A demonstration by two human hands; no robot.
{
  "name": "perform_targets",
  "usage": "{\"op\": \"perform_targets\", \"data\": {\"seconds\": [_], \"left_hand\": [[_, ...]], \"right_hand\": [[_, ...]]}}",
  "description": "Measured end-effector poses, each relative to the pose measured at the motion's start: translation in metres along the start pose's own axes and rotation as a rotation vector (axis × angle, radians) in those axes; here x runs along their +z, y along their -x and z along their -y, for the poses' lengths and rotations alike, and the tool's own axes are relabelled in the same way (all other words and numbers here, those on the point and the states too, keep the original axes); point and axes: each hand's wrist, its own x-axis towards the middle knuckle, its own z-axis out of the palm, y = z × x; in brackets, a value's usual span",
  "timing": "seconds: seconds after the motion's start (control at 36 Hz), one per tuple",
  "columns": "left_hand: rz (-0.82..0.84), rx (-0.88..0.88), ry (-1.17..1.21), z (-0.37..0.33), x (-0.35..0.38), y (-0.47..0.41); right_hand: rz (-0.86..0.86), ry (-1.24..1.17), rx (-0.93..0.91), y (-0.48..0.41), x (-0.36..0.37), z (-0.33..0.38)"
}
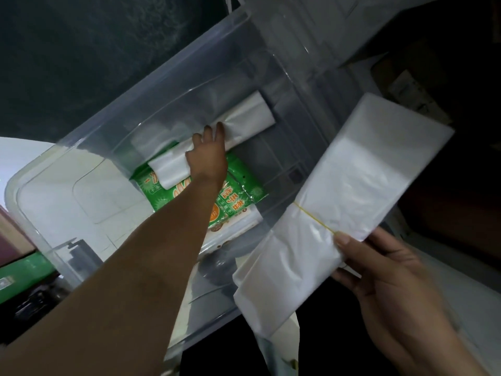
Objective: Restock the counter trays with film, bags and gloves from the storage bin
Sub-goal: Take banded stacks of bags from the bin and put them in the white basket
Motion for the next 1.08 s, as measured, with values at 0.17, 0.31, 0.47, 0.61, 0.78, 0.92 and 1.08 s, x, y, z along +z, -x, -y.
{"op": "perform_targets", "data": {"seconds": [0.17, 0.31, 0.47, 0.61, 0.78, 0.92, 1.08], "left_hand": [[-0.057, 0.028, 0.031, 0.008, -0.018, -0.008], [-0.079, 0.009, 0.110, 0.012, -0.053, 0.008], [-0.167, -0.016, 0.373, 0.011, -0.111, 0.091], [-0.184, -0.196, 0.679, 0.014, -0.160, 0.168], [-0.308, -0.322, 0.872, 0.016, -0.233, 0.252], [-0.399, -0.282, 0.988, 0.018, -0.281, 0.299], [-0.471, -0.123, 1.200, 0.006, -0.315, 0.333]], "right_hand": [[-0.005, 0.002, 0.016, 0.000, -0.006, -0.002], [0.017, -0.017, 0.052, 0.007, -0.006, 0.005], [0.080, 0.024, 0.089, 0.030, 0.001, 0.025], [0.237, 0.074, 0.062, 0.056, 0.008, 0.044], [0.373, 0.158, -0.045, 0.092, 0.020, 0.065], [0.399, 0.131, -0.180, 0.119, 0.032, 0.083], [0.359, 0.064, -0.377, 0.159, 0.023, 0.105]]}}
